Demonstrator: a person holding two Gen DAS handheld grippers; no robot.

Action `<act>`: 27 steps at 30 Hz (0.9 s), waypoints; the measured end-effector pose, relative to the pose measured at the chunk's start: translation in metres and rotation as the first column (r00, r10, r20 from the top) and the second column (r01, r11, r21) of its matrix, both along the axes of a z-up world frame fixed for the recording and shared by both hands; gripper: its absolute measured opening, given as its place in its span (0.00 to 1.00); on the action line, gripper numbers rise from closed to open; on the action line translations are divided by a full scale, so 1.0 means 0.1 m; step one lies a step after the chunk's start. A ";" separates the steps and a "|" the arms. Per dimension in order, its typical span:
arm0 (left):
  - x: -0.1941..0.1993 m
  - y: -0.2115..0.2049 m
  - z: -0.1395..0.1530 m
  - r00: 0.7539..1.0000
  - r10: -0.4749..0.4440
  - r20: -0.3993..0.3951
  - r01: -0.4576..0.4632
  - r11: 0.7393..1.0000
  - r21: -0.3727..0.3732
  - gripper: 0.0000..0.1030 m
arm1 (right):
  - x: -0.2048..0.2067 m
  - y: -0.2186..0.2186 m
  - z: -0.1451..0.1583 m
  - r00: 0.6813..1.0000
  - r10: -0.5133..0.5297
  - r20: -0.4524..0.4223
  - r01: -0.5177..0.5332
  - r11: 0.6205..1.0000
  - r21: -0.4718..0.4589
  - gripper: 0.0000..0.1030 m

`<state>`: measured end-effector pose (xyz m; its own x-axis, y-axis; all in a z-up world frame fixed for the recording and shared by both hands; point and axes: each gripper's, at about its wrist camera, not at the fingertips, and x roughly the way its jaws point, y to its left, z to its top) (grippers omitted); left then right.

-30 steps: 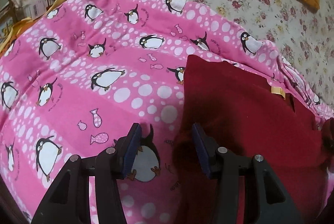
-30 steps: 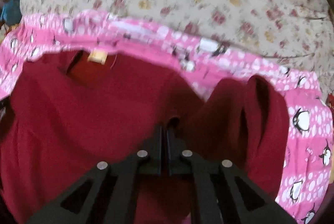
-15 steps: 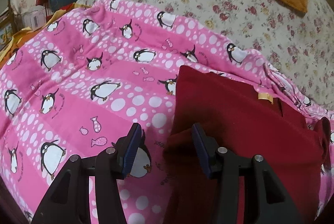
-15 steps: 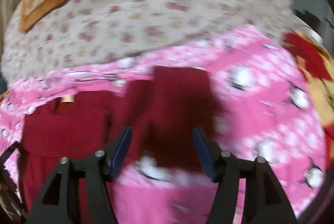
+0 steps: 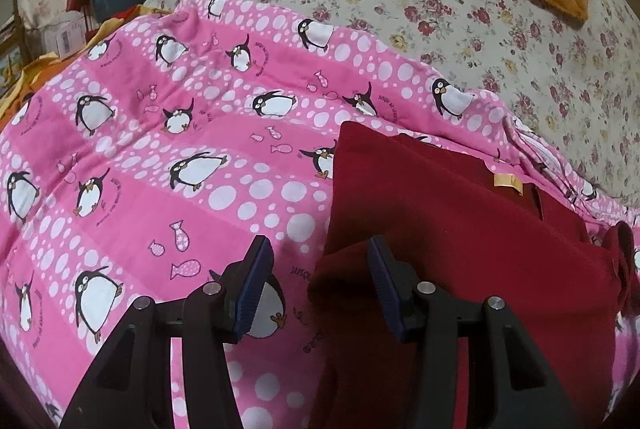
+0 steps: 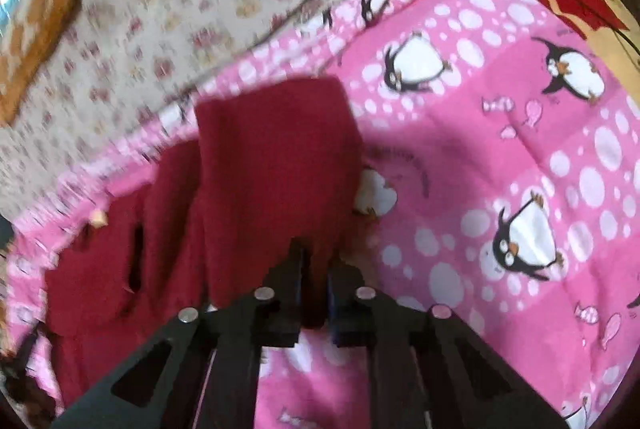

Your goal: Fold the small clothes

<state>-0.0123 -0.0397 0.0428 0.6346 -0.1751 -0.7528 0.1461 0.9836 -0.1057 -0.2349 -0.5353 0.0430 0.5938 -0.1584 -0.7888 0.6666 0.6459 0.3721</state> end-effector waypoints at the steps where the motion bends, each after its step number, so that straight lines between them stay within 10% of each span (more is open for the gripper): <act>1: 0.00 0.01 0.01 1.000 0.004 0.000 -0.004 1.000 -0.006 0.29 | -0.05 -0.03 0.13 0.999 -0.013 0.030 0.013 1.000 -0.021 0.05; 7: -0.01 0.11 0.11 0.999 0.029 0.026 -0.028 0.999 -0.036 0.29 | -0.25 -0.15 1.41 0.959 0.068 0.275 -0.033 0.991 -0.129 0.05; 14: -0.02 0.28 0.24 0.996 0.068 0.057 -0.063 0.995 -0.078 0.29 | 0.28 0.39 2.50 0.822 0.427 0.376 -0.390 0.904 -0.174 0.05; 21: 0.00 0.45 0.32 0.993 0.096 0.070 -0.087 0.988 -0.124 0.29 | 1.38 1.50 2.37 0.694 0.669 0.264 -0.657 0.739 -0.146 0.05; 27: 0.06 0.55 0.33 0.991 0.116 0.061 -0.106 0.983 -0.149 0.29 | 2.24 2.37 1.54 0.611 0.777 0.149 -0.787 0.617 0.010 0.05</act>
